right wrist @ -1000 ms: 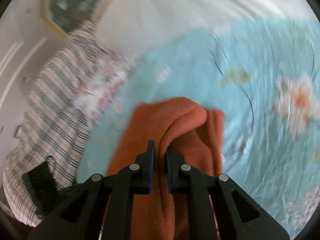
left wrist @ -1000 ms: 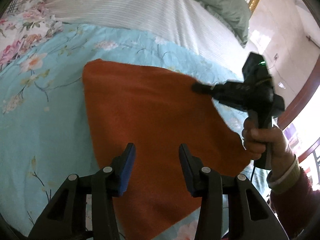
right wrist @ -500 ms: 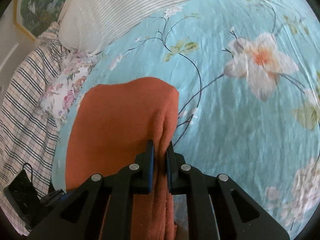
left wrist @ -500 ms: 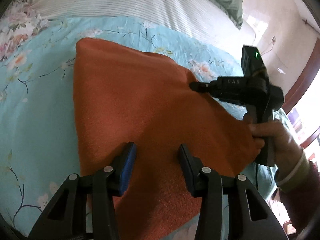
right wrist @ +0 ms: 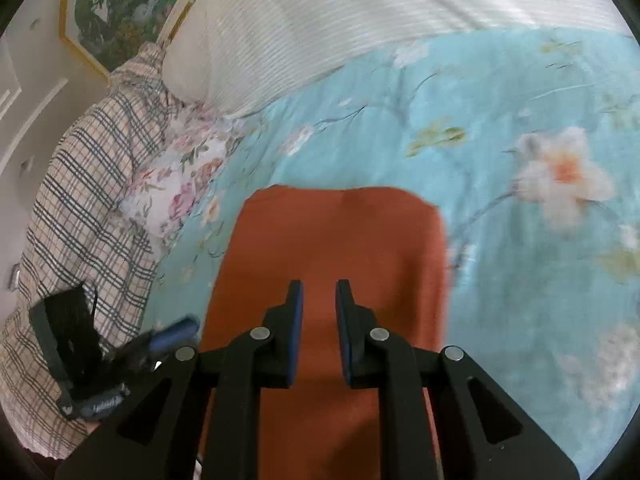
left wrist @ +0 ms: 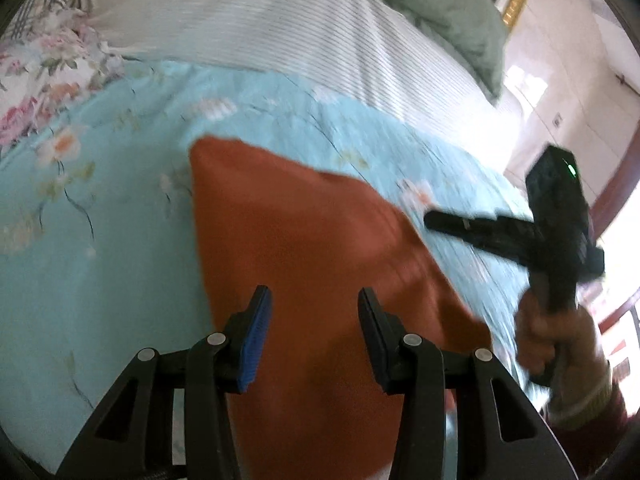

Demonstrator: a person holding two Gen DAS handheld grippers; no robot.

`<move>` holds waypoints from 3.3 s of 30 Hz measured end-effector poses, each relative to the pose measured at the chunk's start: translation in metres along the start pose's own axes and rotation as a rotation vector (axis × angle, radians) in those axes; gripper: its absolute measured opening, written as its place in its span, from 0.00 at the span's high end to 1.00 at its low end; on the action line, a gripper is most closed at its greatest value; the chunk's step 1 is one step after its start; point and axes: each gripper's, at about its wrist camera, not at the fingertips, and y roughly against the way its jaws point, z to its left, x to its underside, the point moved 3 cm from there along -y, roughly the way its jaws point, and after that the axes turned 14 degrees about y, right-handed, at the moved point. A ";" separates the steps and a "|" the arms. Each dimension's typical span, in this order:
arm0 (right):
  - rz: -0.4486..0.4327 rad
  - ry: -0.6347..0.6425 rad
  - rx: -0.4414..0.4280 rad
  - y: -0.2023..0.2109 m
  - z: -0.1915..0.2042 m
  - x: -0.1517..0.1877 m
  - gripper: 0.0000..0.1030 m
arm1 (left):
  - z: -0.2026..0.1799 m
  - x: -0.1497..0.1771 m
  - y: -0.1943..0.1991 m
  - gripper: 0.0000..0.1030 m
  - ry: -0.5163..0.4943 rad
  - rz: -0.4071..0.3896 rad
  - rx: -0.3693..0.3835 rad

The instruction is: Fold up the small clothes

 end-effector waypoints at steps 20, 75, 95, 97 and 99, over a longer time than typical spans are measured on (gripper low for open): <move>0.018 -0.071 0.061 -0.016 -0.015 0.020 0.96 | 0.029 -0.033 -0.049 0.76 0.016 0.062 -0.132; 0.014 0.091 0.188 0.078 0.050 0.120 0.42 | 0.014 0.097 0.071 0.26 -0.049 -0.001 -0.234; 0.158 0.137 0.276 0.052 0.021 0.053 0.21 | 0.003 0.014 0.018 0.20 -0.085 0.099 -0.447; 0.170 0.156 0.282 0.051 0.024 0.063 0.21 | 0.003 0.019 0.018 0.20 -0.095 0.076 -0.459; 0.172 0.172 0.280 0.053 0.029 0.072 0.21 | 0.005 0.026 0.022 0.20 -0.085 0.047 -0.460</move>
